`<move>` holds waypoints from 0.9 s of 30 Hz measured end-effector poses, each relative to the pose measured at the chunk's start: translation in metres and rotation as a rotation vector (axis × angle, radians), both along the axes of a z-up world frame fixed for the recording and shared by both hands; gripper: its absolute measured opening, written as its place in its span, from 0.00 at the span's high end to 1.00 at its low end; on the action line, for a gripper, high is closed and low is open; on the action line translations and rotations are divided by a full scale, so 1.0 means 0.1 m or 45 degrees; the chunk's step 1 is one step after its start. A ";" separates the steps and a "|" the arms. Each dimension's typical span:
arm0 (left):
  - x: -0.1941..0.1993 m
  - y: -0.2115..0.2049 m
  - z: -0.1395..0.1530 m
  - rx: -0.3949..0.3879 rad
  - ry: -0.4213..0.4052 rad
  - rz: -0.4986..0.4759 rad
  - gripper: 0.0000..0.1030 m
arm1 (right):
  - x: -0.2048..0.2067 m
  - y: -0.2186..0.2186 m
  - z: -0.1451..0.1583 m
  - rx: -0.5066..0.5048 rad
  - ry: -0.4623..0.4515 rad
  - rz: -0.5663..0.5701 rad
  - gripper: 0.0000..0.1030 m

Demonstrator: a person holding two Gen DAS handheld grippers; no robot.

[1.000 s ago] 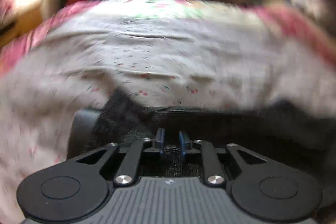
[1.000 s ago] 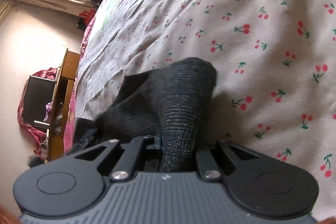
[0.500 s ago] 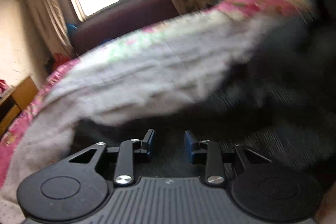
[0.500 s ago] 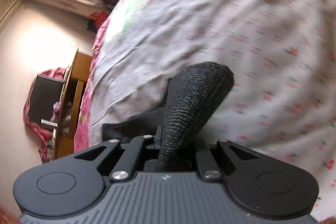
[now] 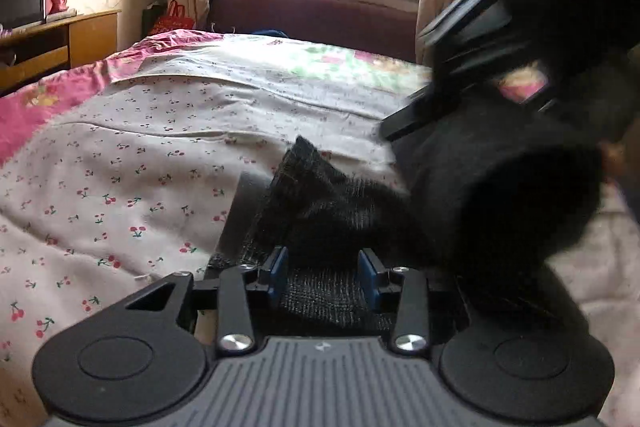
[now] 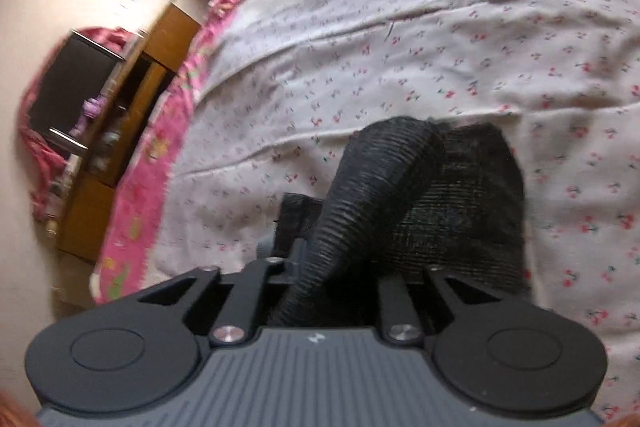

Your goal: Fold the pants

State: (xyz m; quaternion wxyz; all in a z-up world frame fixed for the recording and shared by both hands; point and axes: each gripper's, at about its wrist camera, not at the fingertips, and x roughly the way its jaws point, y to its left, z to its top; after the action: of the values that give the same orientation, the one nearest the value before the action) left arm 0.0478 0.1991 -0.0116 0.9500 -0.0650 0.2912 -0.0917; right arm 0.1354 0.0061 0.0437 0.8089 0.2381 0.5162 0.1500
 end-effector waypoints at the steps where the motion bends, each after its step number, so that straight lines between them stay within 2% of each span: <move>1: 0.00 0.01 0.00 -0.003 -0.014 0.003 0.49 | 0.04 0.07 -0.04 -0.007 0.015 0.000 0.69; 3: -0.03 -0.01 -0.04 -0.010 -0.020 0.006 0.49 | 0.10 0.22 -0.09 -0.047 0.057 -0.004 0.64; 5: -0.05 0.03 -0.03 -0.039 -0.034 0.017 0.49 | 0.10 0.35 -0.07 -0.094 0.019 0.028 0.57; 8: -0.13 0.03 0.01 -0.040 -0.046 0.039 0.48 | 0.05 0.51 -0.01 -0.146 -0.014 0.102 0.53; 15: -0.29 0.15 0.07 0.000 -0.039 0.141 0.44 | 0.00 0.63 0.17 -0.144 -0.133 0.183 0.53; 21: -0.43 0.53 0.11 -0.101 0.001 0.262 0.44 | -0.05 0.43 0.20 -0.166 -0.191 0.218 0.53; 24: -0.53 0.65 0.18 -0.168 -0.020 0.291 0.43 | -0.08 0.34 0.17 -0.184 -0.198 0.229 0.53; 27: -0.63 0.71 0.30 -0.187 -0.072 0.320 0.43 | -0.12 0.24 0.13 -0.163 -0.189 0.231 0.53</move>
State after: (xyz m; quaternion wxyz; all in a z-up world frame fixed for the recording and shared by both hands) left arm -0.0148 0.2704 0.0181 0.9545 -0.1679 0.2465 0.0052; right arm 0.1238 0.0305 0.0572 0.8416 0.1266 0.4827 0.2067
